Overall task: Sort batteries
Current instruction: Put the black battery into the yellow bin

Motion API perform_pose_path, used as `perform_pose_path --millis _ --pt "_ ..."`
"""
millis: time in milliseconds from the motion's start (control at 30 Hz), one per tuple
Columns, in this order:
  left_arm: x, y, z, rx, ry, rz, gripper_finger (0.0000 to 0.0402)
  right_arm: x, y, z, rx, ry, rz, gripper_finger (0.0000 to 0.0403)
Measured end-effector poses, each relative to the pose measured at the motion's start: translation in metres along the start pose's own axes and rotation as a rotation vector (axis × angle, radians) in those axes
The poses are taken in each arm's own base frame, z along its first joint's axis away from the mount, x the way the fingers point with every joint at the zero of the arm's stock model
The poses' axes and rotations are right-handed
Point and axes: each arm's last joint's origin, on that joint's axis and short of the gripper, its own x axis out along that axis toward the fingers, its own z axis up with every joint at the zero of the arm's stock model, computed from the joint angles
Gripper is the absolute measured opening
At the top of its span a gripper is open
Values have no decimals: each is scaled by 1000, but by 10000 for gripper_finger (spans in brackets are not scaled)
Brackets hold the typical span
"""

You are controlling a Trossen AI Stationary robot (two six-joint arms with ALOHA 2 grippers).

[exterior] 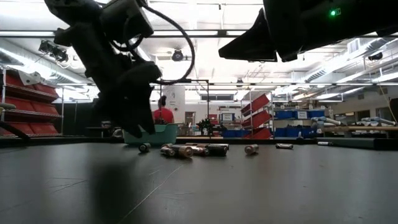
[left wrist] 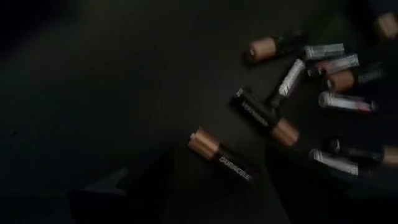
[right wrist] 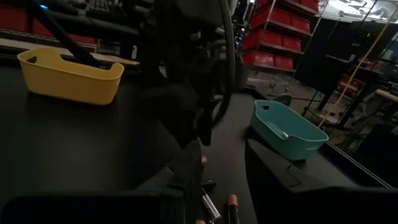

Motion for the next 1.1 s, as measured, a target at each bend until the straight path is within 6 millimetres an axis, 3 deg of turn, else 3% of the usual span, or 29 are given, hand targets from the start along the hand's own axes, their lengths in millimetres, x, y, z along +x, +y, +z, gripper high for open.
perform_pose_path --millis 333,667,933,1100 --pt "27 -1 -9 2 30 45 268 -5 4 4 -17 -33 24 110" --pt "20 0 -16 219 103 54 233 -5 4 4 -17 -33 24 110" --pt "4 -16 -4 448 90 -7 230 -5 4 4 -16 -32 24 110" --pt "1 -9 -8 507 184 48 230 -5 4 4 -18 -34 30 110"
